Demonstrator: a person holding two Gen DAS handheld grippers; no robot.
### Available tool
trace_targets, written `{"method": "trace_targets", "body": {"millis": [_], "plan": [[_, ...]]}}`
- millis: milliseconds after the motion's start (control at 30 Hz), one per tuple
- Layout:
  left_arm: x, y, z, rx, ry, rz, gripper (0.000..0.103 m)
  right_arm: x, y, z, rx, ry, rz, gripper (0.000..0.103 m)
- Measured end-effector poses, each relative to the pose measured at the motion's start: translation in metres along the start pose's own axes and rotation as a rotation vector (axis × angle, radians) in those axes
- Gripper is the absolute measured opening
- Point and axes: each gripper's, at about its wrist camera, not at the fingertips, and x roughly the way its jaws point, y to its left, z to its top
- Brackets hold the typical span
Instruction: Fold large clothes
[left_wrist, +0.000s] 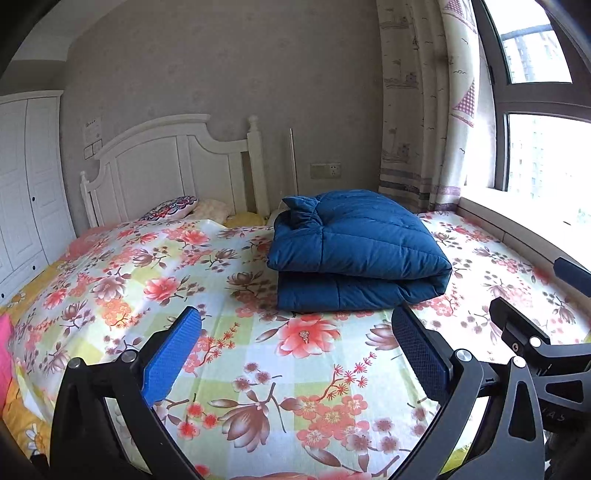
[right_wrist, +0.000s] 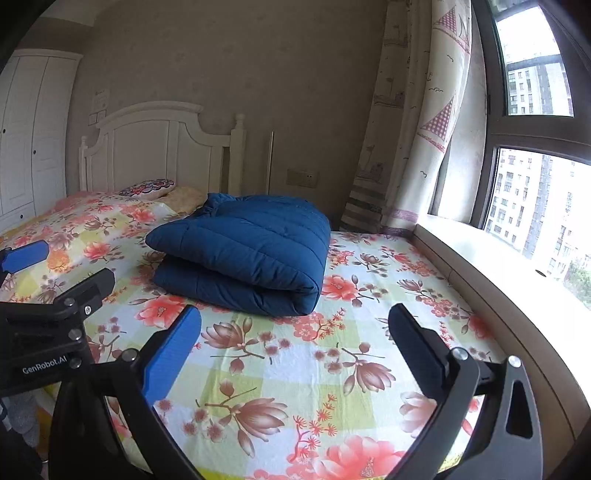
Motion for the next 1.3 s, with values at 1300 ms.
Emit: {"method": "trace_targets", "body": {"millis": [1300], "plan": [[0.001,0.019,-0.003,-0.059,0.009,0.023,0.099,-0.001,-0.011,-0.002,0.049,-0.017,-0.017,0.101]]}}
